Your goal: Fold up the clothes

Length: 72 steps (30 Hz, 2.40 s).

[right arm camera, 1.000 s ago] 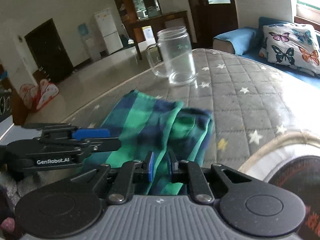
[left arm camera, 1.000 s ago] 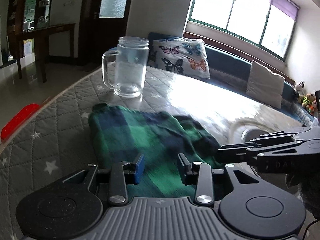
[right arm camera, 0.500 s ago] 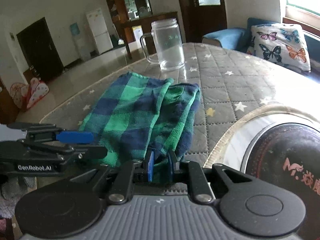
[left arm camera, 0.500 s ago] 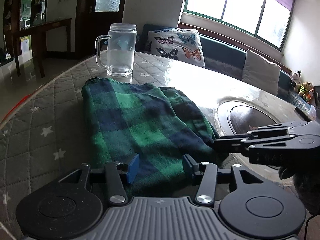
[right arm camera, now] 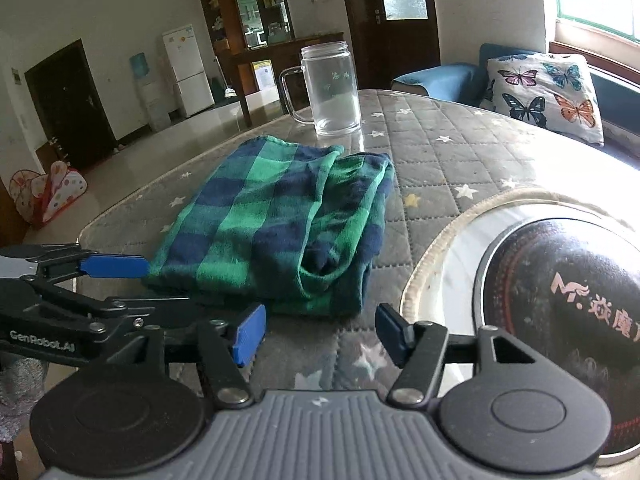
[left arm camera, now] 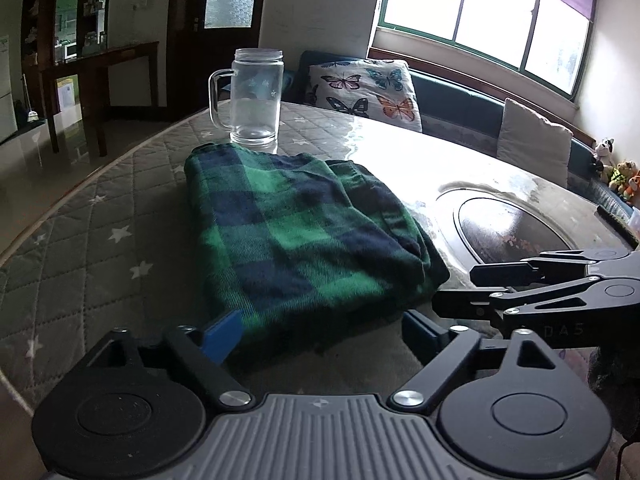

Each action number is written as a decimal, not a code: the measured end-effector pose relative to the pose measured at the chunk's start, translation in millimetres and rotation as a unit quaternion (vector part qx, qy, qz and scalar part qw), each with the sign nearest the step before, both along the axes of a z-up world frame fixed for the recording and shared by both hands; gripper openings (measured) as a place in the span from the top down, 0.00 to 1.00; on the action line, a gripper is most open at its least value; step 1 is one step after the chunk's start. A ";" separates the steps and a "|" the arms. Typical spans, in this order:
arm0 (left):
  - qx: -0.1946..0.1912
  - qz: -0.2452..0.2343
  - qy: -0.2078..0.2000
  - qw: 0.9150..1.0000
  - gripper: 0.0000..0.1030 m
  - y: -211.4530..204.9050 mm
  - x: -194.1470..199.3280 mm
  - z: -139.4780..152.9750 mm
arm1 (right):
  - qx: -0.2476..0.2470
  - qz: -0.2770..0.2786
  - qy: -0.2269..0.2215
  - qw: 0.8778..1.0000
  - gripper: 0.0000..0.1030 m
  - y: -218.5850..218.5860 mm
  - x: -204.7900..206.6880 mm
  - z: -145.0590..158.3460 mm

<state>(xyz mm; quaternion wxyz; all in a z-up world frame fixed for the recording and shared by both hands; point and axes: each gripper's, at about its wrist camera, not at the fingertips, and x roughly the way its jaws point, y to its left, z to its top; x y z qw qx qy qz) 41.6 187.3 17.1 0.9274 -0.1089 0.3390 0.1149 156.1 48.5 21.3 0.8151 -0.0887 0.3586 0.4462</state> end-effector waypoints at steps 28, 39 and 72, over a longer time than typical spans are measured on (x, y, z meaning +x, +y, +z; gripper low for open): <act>0.023 0.033 -0.008 0.999 0.00 -19.7 -30.8 3.5 | -0.031 -0.032 -0.071 0.996 0.00 -17.1 -37.2 2.8; 0.032 0.045 -0.005 0.998 0.00 -29.0 -40.1 3.8 | -0.039 -0.043 -0.078 0.995 0.00 -25.7 -47.3 0.4; 0.045 0.058 -0.011 0.997 0.00 -43.1 -59.1 5.5 | -0.044 -0.057 -0.086 0.994 0.00 -34.2 -72.7 -2.9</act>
